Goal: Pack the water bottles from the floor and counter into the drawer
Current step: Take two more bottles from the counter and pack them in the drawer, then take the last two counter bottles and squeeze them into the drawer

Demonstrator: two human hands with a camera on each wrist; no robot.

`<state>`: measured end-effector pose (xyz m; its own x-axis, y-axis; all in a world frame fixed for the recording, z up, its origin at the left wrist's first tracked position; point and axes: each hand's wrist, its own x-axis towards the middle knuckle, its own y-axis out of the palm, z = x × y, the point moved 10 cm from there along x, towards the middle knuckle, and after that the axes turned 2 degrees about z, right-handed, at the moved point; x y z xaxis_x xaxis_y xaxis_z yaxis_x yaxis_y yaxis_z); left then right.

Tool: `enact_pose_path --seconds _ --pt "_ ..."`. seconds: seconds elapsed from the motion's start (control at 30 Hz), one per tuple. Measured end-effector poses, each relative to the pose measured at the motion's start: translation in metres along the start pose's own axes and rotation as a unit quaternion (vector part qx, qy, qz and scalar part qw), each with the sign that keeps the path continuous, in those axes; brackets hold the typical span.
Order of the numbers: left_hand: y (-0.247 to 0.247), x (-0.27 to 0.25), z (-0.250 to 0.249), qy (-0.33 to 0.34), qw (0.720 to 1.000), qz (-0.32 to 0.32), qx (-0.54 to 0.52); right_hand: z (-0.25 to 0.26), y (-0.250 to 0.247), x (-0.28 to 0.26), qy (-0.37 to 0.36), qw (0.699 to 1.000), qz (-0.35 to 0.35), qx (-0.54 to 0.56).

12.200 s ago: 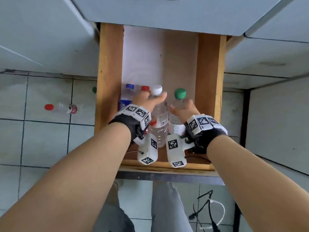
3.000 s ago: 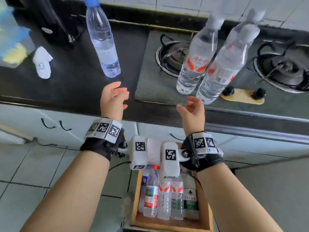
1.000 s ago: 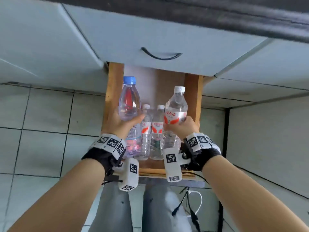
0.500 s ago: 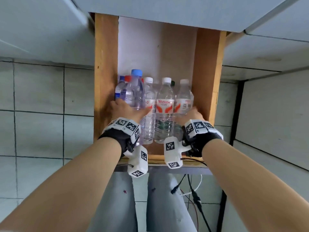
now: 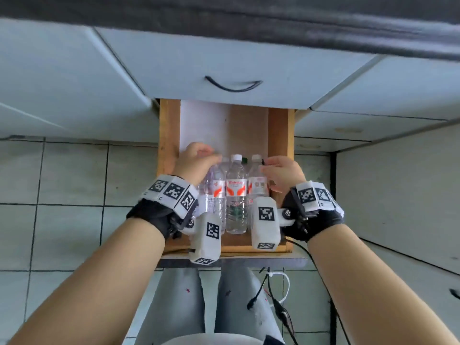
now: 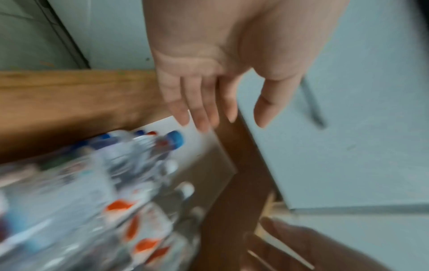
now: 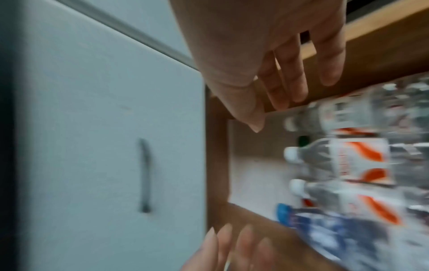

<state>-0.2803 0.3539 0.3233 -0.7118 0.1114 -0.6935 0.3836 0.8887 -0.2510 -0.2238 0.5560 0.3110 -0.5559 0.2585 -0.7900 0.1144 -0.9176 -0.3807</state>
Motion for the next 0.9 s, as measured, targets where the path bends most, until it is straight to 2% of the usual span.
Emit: enact_pose_path --seconds 0.1,0.17,0.27,0.4,0.5,0.67,0.8,0.87,0.9 --pt "0.007 -0.034 -0.082 0.071 0.990 0.109 -0.056 0.052 -0.038 -0.038 -0.075 0.994 -0.026 0.081" --pt "0.001 -0.054 -0.142 0.138 0.979 0.126 -0.076 0.089 -0.066 -0.061 -0.122 0.982 -0.045 0.135" --pt "-0.022 -0.082 -0.231 0.236 0.959 0.082 -0.134 0.144 -0.121 -0.094 -0.186 0.958 -0.099 0.197" --pt "-0.067 -0.099 -0.307 0.326 0.917 -0.057 -0.223 0.204 -0.195 -0.117 -0.270 0.908 -0.203 0.247" --pt "-0.073 -0.099 -0.351 0.372 0.902 -0.097 -0.196 0.250 -0.233 -0.117 -0.304 0.883 -0.237 0.268" --pt "-0.055 -0.085 -0.405 0.399 0.911 -0.008 -0.104 0.331 -0.242 -0.099 -0.335 0.908 -0.178 0.180" --pt "-0.057 -0.082 -0.406 0.416 0.908 0.010 -0.054 0.370 -0.223 -0.095 -0.376 0.906 -0.121 0.152" --pt "-0.061 -0.084 -0.399 0.424 0.903 0.012 -0.073 0.382 -0.218 -0.102 -0.401 0.892 -0.142 0.155" --pt "-0.064 -0.085 -0.395 0.427 0.900 0.010 -0.087 0.383 -0.219 -0.103 -0.401 0.886 -0.179 0.148"
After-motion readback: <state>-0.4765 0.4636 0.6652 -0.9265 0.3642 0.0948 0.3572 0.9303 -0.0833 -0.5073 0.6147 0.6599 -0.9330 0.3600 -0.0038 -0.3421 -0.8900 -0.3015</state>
